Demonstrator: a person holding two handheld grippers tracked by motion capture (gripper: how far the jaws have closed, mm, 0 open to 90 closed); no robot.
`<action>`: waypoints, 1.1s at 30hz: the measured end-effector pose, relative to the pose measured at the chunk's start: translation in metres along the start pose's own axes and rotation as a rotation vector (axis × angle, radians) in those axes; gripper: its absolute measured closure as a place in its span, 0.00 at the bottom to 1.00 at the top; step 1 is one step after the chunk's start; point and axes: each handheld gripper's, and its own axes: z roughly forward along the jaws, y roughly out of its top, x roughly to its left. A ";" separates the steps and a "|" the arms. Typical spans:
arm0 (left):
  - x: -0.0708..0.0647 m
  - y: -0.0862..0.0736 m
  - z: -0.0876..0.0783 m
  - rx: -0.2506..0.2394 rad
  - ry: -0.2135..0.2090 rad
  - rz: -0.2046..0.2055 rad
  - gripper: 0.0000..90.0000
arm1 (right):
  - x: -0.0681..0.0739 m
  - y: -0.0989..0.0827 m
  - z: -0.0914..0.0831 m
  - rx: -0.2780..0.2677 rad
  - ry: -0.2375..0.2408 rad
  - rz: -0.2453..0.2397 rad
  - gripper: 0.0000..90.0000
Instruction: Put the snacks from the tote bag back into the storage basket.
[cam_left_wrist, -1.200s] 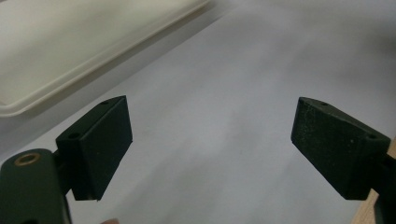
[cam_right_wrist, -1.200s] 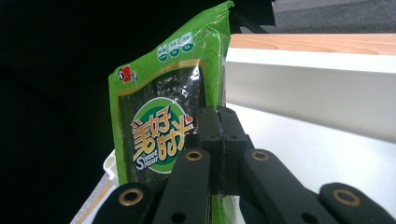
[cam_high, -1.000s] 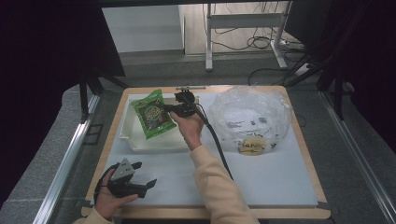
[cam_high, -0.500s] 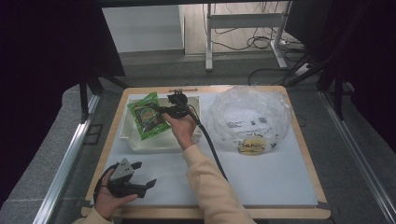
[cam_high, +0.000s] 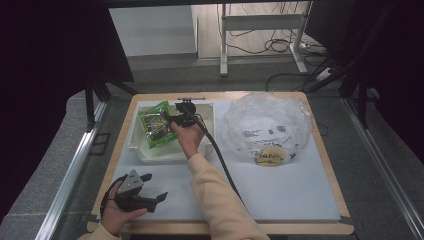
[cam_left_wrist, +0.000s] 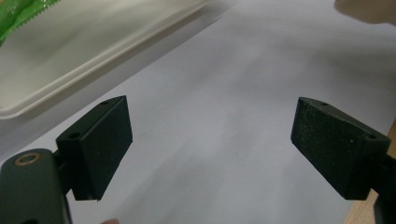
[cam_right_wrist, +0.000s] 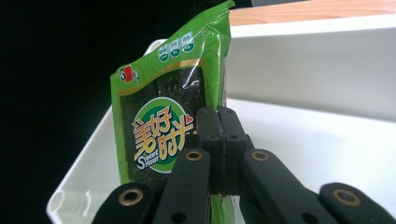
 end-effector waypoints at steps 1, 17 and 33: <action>0.000 0.000 0.000 0.000 0.000 0.000 0.14 | 0.000 -0.001 0.002 0.000 -0.004 0.005 0.99; 0.000 0.000 0.000 -0.003 -0.003 0.002 0.14 | -0.004 -0.013 0.017 0.025 -0.062 0.003 0.99; 0.000 0.000 0.000 -0.003 -0.001 0.003 0.14 | -0.002 -0.013 0.003 0.036 -0.069 -0.052 0.56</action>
